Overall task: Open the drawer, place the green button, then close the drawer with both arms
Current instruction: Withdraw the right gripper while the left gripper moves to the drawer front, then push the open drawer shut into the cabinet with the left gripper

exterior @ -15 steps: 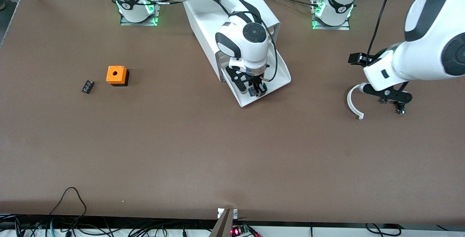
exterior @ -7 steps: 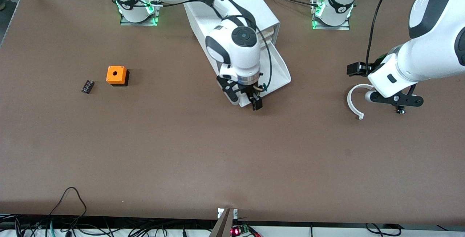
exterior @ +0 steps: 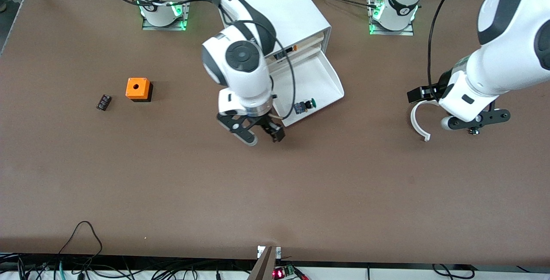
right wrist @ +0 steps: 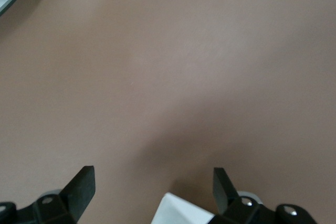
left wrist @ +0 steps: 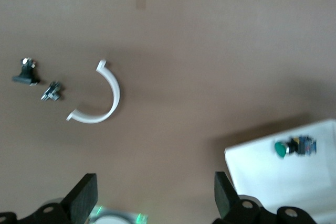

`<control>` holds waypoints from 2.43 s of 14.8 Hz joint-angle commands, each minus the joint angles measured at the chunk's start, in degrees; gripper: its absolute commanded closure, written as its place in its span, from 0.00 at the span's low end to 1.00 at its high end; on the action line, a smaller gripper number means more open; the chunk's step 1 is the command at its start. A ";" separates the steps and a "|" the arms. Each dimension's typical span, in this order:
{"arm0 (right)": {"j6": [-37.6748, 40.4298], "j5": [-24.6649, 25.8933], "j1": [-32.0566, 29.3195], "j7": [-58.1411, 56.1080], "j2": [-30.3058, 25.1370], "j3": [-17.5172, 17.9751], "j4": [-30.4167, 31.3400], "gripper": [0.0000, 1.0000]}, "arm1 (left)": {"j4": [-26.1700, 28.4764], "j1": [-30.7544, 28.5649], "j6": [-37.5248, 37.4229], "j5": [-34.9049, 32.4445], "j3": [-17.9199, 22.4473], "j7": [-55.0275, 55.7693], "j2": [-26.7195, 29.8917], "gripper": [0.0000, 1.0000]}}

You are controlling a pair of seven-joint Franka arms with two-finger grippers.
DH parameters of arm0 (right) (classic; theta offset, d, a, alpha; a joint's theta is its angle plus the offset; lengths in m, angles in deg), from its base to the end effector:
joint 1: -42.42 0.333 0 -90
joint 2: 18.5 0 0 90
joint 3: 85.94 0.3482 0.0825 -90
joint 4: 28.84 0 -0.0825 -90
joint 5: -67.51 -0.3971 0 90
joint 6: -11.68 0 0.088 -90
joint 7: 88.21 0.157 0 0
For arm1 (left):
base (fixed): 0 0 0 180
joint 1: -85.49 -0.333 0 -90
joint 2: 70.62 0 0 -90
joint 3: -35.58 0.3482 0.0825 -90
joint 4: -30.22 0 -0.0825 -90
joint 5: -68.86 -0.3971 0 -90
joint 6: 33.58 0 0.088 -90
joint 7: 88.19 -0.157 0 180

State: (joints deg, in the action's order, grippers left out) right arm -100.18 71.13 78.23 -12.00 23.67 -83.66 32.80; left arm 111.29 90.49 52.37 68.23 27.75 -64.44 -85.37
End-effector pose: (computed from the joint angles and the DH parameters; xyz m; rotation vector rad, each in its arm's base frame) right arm 0.6472 0.4861 0.3782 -2.8747 0.9816 -0.1601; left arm 0.6179 -0.1293 0.5221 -3.0857 -0.2970 0.2623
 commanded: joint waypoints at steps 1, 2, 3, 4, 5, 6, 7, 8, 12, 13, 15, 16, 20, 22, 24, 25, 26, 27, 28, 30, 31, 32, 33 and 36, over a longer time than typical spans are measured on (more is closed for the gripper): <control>2.53 -1.86 -4.95 -10.16 -6.72 0.97 7.58 0.01 | 22.49 -0.43 18.49 1.07 -0.43 1.56 11.30 0.02; 2.01 -1.95 -6.79 -13.33 -8.92 0.97 10.57 0.01 | 26.29 -0.34 24.13 1.07 -0.52 1.73 11.93 0.02; 1.91 -1.95 -8.29 -16.75 -10.86 0.97 12.95 0.01 | 28.59 -0.25 27.84 1.07 -0.87 2.78 11.94 0.02; 1.83 -1.95 -9.70 -21.05 -12.79 0.89 15.32 0.01 | 30.27 -0.34 30.83 1.07 -2.61 6.01 11.59 0.02; 1.48 -1.95 -11.71 -25.45 -14.82 0.89 17.61 0.01 | 32.20 -0.34 33.65 1.07 -3.94 10.04 11.33 0.02; 0.78 -2.12 -13.47 -28.88 -16.66 0.89 19.98 0.01 | 33.96 -0.16 37.24 1.07 -5.26 14.09 10.37 0.02; 0.07 -2.21 -15.23 -32.14 -18.42 0.89 22.09 0.01 | 35.54 -0.25 40.67 1.07 -7.10 17.78 8.88 0.02; -0.37 -2.21 -16.73 -35.48 -19.92 0.89 24.12 0.01 | 36.34 -0.16 43.58 0.99 -8.25 21.73 7.12 0.02; -0.99 -4.58 -22.88 -48.39 -25.54 0.89 30.10 0.01 | 36.53 1.76 48.87 0.02 -11.33 35.54 -0.70 0.07; -1.08 -4.76 -24.29 -51.13 -26.78 0.89 31.16 0.01 | 36.44 3.60 50.10 0.02 -11.25 38.01 -2.28 0.07; -0.46 -4.85 -26.49 -55.44 -28.63 0.89 32.04 0.01 | 36.35 5.37 53.78 -2.86 -11.16 42.32 -5.01 0.07; -0.20 -4.85 -27.28 -57.81 -29.68 0.71 32.39 0.01 | 36.35 5.72 55.63 -5.23 -11.24 44.69 -6.42 0.07; 0.15 -4.85 -28.34 -65.91 -34.51 -2.19 35.56 0.01 | 36.09 9.59 58.28 -12.90 -11.25 52.34 -10.21 0.06; 2.16 -4.76 -28.34 -67.93 -36.27 -3.68 35.47 0.01 | 36.17 10.47 58.28 -12.99 -11.42 52.80 -11.26 0.02; 3.92 -4.59 -28.34 -68.03 -38.03 -4.21 35.04 0.01 | 36.00 11.70 58.20 -12.90 -11.51 53.67 -11.97 0.01; 5.15 -4.50 -28.34 -68.03 -38.56 -4.56 34.51 0.01 | 36.09 11.79 58.02 -12.90 -11.60 54.29 -11.88 0.01; 5.60 -4.50 -28.34 -67.86 -39.17 -4.56 34.25 0.01 | 36.09 12.05 57.93 -12.90 -11.94 54.38 -11.79 0.01; 5.60 -4.50 -28.34 -68.03 -39.53 -4.56 33.98 0.01 | 36.09 12.05 57.76 -12.81 -12.73 54.38 -11.70 0.01; 5.60 -4.50 -28.34 -68.20 -39.88 -4.56 33.54 0.01 | 36.17 11.88 57.67 -12.81 -13.52 54.21 -11.62 0.01; 7.52 -4.50 -28.34 -67.94 -39.89 -4.65 32.32 0.01 | 36.53 11.53 57.49 -12.55 -15.71 54.12 -11.62 0.01; 8.32 -4.32 -28.34 -68.55 -39.62 -5.78 31.44 0.01 | 36.61 11.27 57.41 -12.03 -17.29 54.21 -11.88 0.01; 8.68 -4.41 -28.34 -68.82 -39.36 -6.23 30.21 0.01 | 37.14 11.26 57.41 -12.02 -18.18 54.21 -11.79 0.01; 10.42 -4.58 -28.34 -68.82 -39.01 -6.23 28.55 0.01 | 37.40 11.09 57.41 -12.02 -19.06 54.21 -11.79 0.01; 13.87 -4.67 -28.43 -68.73 -37.69 -6.23 24.22 0.01 | 38.72 10.82 57.32 -10.70 -21.79 54.21 -11.70 0.01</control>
State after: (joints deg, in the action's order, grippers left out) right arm -88.76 67.41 50.04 -79.78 -15.69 -89.92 60.86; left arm 149.09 102.06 110.06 57.26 7.91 -10.99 -97.18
